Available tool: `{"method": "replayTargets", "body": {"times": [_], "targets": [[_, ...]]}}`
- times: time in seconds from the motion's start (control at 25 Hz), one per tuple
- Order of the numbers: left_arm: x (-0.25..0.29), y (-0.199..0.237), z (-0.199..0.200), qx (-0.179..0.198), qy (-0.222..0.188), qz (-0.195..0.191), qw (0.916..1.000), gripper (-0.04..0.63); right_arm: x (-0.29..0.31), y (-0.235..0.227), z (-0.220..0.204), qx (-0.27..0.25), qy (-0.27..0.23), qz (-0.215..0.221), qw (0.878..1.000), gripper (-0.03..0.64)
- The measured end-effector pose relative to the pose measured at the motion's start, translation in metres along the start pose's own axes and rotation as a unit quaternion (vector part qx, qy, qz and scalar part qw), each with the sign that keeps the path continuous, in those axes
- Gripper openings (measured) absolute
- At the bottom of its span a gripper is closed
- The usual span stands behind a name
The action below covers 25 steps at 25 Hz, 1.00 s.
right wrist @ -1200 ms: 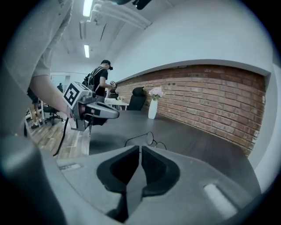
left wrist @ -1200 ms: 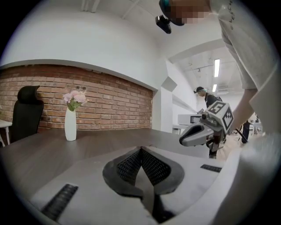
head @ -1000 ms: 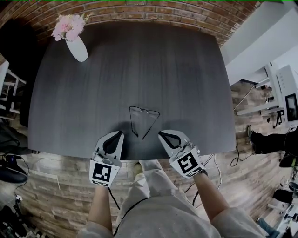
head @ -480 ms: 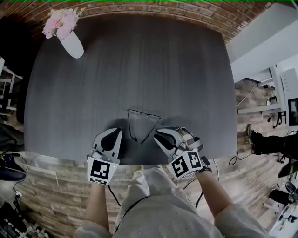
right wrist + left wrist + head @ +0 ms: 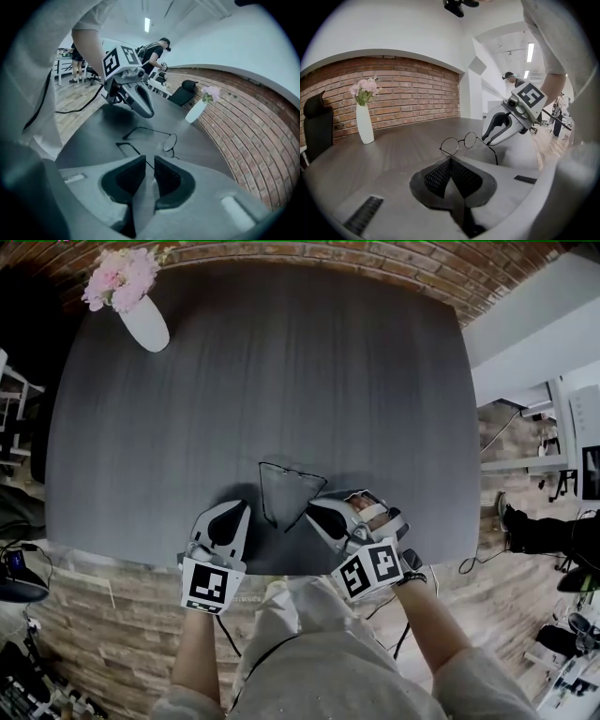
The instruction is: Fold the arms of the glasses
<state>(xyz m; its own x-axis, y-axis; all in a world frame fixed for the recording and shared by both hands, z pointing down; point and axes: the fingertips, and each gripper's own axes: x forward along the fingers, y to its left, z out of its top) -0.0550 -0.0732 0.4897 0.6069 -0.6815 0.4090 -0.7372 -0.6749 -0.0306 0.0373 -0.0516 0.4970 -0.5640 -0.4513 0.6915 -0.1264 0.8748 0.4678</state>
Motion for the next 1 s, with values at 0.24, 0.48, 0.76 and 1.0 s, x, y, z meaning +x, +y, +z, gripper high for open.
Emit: {"method": "replayTargets", "body": {"times": [0.24,0.48,0.76,1.0], "targets": [[0.000,0.006,-0.001,-0.008,0.000,0.005,1.0000,-0.002,0.005,-0.005,0.004,0.009,-0.005,-0.002,1.000,0.048],[-0.001,0.009,-0.002,-0.016,-0.002,0.008,0.9998,-0.002,0.011,-0.011,0.007,0.025,-0.007,-0.012,1.000,0.037],[-0.001,0.007,-0.003,-0.013,0.001,0.000,0.9999,-0.002,0.017,-0.019,0.012,0.027,-0.006,-0.022,0.999,0.032],[0.000,-0.007,-0.004,-0.007,0.002,-0.023,0.9997,-0.002,0.022,-0.025,0.012,0.036,-0.007,-0.033,0.999,0.025]]}}
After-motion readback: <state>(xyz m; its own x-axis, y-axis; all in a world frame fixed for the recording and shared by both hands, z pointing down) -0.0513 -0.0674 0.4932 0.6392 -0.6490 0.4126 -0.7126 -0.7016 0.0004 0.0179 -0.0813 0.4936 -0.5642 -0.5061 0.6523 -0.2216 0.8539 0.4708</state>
